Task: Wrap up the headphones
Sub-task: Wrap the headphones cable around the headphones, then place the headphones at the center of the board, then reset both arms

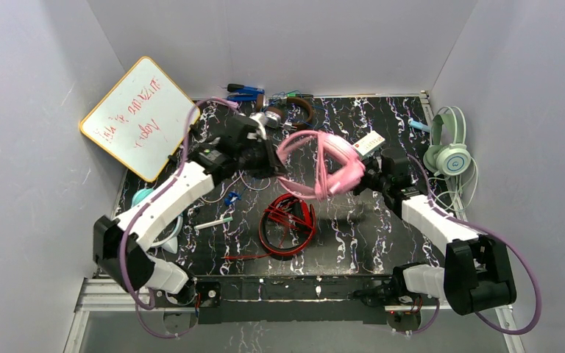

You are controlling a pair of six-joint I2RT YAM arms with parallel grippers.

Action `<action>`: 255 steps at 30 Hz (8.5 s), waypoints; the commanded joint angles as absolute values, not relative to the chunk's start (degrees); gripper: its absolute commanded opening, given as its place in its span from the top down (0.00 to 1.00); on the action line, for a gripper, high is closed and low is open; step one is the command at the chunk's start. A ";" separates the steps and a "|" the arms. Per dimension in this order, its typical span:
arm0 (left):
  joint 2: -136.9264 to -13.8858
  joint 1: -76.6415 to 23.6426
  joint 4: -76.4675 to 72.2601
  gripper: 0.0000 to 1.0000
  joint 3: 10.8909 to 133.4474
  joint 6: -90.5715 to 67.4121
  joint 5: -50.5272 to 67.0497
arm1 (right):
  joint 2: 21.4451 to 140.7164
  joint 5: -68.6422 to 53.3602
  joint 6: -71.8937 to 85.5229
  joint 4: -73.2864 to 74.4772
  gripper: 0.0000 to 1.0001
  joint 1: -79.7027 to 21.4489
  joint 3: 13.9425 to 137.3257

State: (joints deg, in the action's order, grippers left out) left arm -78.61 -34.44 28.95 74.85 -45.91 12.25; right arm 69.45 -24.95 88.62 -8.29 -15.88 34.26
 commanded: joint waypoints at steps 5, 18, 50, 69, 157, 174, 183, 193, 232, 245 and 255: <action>-81.01 -41.22 21.76 1.00 76.90 -39.01 25.65 | 65.63 -38.16 69.82 -27.02 0.99 -7.36 32.00; -89.00 -44.96 30.58 1.00 80.34 -18.49 34.87 | 58.52 -51.62 49.11 -31.10 0.99 -6.88 31.04; -131.08 -52.47 51.09 1.00 126.93 -0.99 14.05 | 55.25 -20.86 43.18 -23.15 0.99 -6.44 12.95; -126.42 -52.65 38.77 1.00 127.04 -14.20 28.91 | 37.58 -9.54 35.54 1.57 0.99 -6.07 27.18; -120.73 -55.88 46.04 0.23 109.75 11.06 -24.58 | 55.58 -14.17 31.82 10.75 0.23 -3.81 35.84; -76.31 -52.20 17.47 0.02 66.39 -14.98 -43.18 | 32.75 -5.38 26.00 -1.04 0.01 -3.86 27.74; -55.07 -38.22 17.47 0.02 47.29 -22.55 -41.33 | 36.22 -2.79 25.32 4.20 0.01 -3.91 30.11; -52.25 -21.09 8.99 0.01 36.13 -24.69 -28.49 | 33.74 -4.23 11.98 -8.05 0.01 -3.93 20.72; -89.08 -11.34 -48.75 0.17 22.35 -3.42 -25.59 | 91.34 3.19 1.45 -68.75 0.01 -2.20 14.62; -95.86 -9.85 -75.39 0.12 13.04 2.87 -19.54 | 91.25 3.06 1.49 -68.51 0.01 -2.12 14.71; -95.98 -8.88 -73.39 0.02 13.95 0.54 -21.93 | 91.30 2.99 1.48 -68.55 0.01 -2.13 14.67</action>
